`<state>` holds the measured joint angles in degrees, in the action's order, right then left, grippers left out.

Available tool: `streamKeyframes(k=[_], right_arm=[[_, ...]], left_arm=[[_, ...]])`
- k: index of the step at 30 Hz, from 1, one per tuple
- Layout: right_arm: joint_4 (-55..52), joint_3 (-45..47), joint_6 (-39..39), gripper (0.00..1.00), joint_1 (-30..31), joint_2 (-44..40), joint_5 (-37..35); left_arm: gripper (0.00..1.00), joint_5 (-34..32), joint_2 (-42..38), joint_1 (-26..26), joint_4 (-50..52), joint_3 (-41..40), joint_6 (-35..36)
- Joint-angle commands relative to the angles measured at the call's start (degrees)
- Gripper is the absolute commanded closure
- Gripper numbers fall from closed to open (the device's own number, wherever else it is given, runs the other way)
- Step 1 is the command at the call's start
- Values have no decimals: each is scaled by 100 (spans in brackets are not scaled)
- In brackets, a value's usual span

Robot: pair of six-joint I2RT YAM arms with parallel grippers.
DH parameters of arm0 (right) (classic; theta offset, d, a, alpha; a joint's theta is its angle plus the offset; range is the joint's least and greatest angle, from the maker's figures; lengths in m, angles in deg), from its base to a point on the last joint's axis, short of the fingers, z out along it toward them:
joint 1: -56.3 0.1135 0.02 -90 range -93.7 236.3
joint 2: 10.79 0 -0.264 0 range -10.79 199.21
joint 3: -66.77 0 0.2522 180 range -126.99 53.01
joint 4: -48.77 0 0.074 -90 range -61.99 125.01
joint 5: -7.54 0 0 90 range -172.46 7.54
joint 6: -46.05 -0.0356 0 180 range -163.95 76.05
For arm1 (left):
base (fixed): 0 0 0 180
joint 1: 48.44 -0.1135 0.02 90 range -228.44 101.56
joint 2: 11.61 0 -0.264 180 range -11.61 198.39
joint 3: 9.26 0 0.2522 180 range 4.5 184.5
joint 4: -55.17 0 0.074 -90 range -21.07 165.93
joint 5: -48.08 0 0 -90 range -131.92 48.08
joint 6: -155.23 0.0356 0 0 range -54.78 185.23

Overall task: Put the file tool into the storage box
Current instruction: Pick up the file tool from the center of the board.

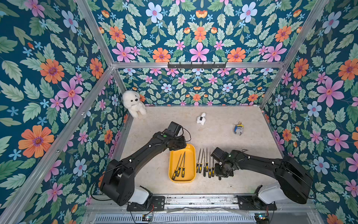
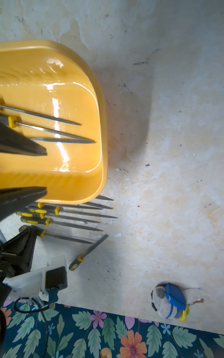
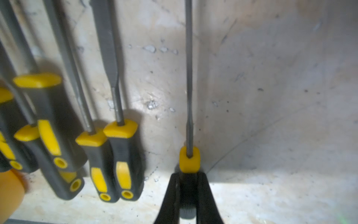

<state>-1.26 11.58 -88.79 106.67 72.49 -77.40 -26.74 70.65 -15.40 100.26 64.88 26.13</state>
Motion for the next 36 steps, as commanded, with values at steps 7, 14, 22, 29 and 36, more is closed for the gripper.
streamKeyframes(k=[7,14,22,29,36], right_arm=[[148,-61,406,100,366,-1486,-149],[825,-270,275,100,942,-1575,-173],[1043,-624,383,100,1149,-1045,-28],[1184,-776,409,100,1227,-781,-5],[1180,-910,472,100,1299,-564,57]], left_arm=[[58,957,-175,118,-1001,-157,-883],[51,1119,85,723,-1758,-64,-1604],[50,952,342,1008,-1831,-65,-1732],[55,912,483,1038,-1684,-89,-1673],[77,736,674,1040,-1387,-54,-1434]])
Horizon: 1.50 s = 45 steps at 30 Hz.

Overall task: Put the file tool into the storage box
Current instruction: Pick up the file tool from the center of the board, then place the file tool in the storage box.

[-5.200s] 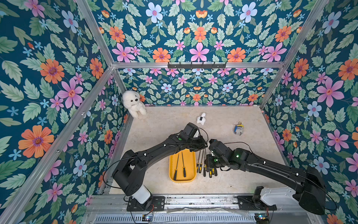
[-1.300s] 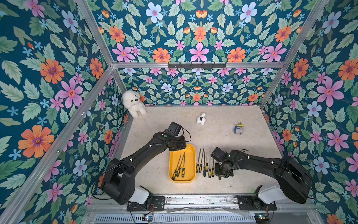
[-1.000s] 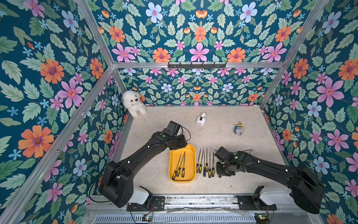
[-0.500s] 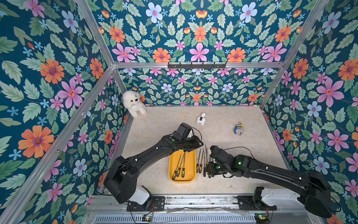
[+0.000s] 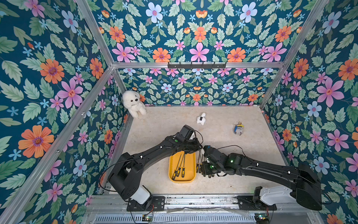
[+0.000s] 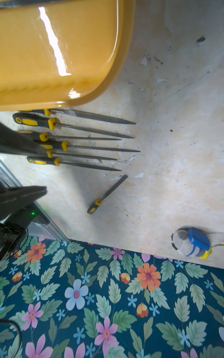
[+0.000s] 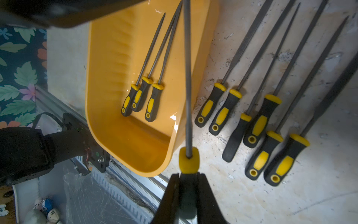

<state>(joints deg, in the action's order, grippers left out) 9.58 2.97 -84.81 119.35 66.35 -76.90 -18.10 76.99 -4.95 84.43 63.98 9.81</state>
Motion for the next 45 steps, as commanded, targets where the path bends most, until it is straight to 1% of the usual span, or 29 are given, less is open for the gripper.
streamKeyframes(k=[1,2,4,6,8,10,11,12,13,14,16,17,21,24,26,29,33,40,45], right_arm=[[74,-58,81,100,41,76,6],[66,-63,92,100,41,96,11],[31,-58,102,97,41,117,8],[-4,-58,110,95,42,130,-29],[-17,-75,113,89,41,139,-72],[-24,-93,118,76,41,148,-99],[-31,-106,122,72,42,154,-108],[-31,-126,129,65,41,162,-116],[-52,-165,134,54,41,152,-157],[-104,-206,118,48,41,138,-212],[-161,-275,66,36,33,29,-394],[-180,-287,39,33,28,-42,-468],[-153,-180,-79,30,-205,-455,-466],[-302,3,-269,30,-495,-738,-486],[-418,183,-464,30,-748,-910,-466],[-629,574,-752,30,-1171,-1135,-354],[-938,997,-1021,30,-1463,-1298,-373],[-828,1325,-1130,34,-1506,-1137,-167],[-547,1383,-1070,36,-1506,-875,-47]], left_arm=[[81,-152,64,-7,245,54,242],[86,-171,72,-7,286,64,273],[100,-197,84,-6,371,113,350],[100,-217,88,-7,462,145,419],[100,-226,96,-15,547,186,492],[100,-202,96,-29,563,194,527],[100,-193,101,-41,582,202,547],[100,-184,101,-65,614,207,573],[100,-162,92,-111,675,225,615],[100,-157,81,-166,744,245,672],[100,-125,-7,-394,937,246,850],[100,-114,-56,-527,1053,248,946],[100,-162,-248,-1102,1618,339,1582],[100,-564,-119,-1204,2119,529,2148],[100,-606,-2,-1211,2110,510,2307],[100,-622,147,-1194,1834,345,2321],[100,-706,306,-1138,1497,116,2223],[100,-730,504,-937,1023,-193,1982],[100,-786,693,-810,903,-311,1973]])
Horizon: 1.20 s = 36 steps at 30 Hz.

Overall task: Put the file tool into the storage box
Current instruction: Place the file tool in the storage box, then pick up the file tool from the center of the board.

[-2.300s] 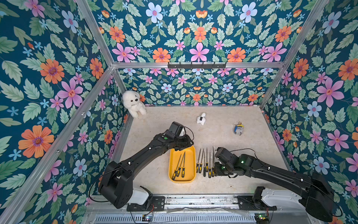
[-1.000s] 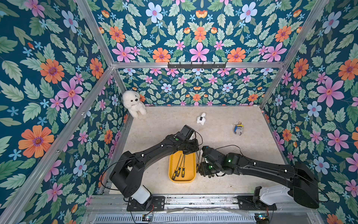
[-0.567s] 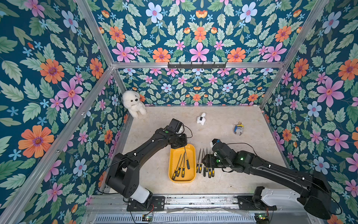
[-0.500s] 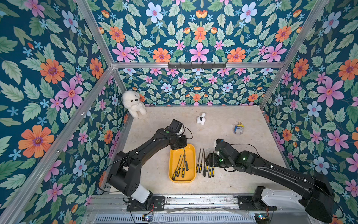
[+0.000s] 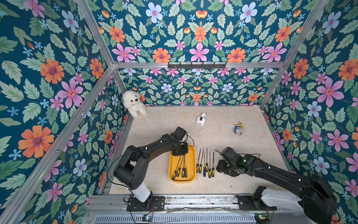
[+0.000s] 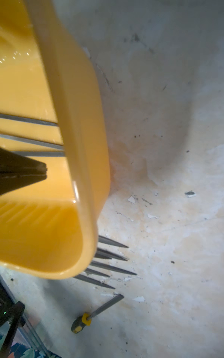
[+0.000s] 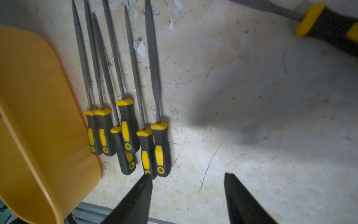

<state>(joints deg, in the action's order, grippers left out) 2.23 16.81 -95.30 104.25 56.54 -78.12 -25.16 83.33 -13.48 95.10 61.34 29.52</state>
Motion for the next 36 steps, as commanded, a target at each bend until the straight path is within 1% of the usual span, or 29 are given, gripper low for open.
streamKeyframes(k=[1,8,10,13,15,18,21,28,36], right_arm=[[208,-9,-7,36,5,159,85],[347,-182,173,37,5,636,223],[403,-218,191,37,4,766,248],[418,-292,209,38,5,954,203],[445,-360,234,39,5,1082,225],[512,-461,274,41,6,1232,261],[536,-599,343,43,44,1389,298],[336,-713,351,52,204,1726,291],[234,-737,297,62,273,1946,222]], left_arm=[[100,-77,76,48,-184,-71,3],[100,-128,139,92,-278,-255,4],[93,-129,148,99,-293,-279,-7],[86,-164,144,99,-292,-305,-24],[79,-174,132,101,-280,-305,-38],[76,-177,100,107,-249,-298,-59],[70,-180,20,103,-174,-250,-70],[66,-201,-309,103,178,42,-95],[65,-176,-736,107,632,609,-134]])
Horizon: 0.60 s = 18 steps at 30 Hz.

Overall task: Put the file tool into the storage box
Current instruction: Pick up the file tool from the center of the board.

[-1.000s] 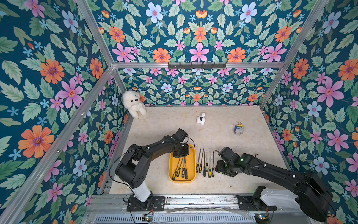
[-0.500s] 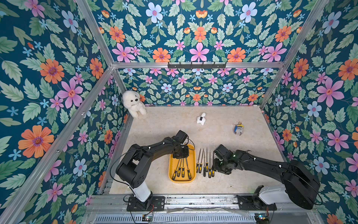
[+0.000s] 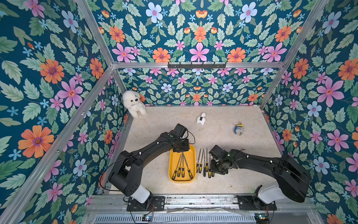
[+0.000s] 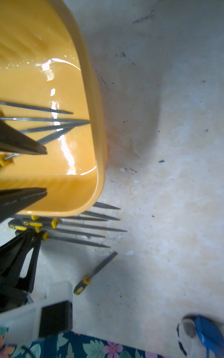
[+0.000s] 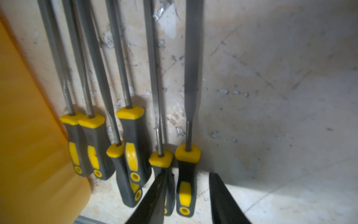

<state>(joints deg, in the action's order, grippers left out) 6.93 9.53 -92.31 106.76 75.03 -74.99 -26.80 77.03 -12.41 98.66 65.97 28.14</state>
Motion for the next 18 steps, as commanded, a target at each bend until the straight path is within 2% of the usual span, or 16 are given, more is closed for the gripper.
streamKeyframes(k=[1,5,8,14,18], right_arm=[[-238,-18,6,63,26,137,-80],[-420,-118,61,73,64,332,-171],[-553,-120,63,75,97,343,-241],[-622,-20,-20,75,104,53,-333],[-613,-73,-49,67,122,-206,-355]], left_arm=[[65,-5,-159,-4,299,196,-7],[64,5,-318,0,441,393,-10],[64,-2,-412,-13,488,427,-18],[64,-9,-519,-9,542,415,-27],[63,-13,-537,-8,542,399,-14]])
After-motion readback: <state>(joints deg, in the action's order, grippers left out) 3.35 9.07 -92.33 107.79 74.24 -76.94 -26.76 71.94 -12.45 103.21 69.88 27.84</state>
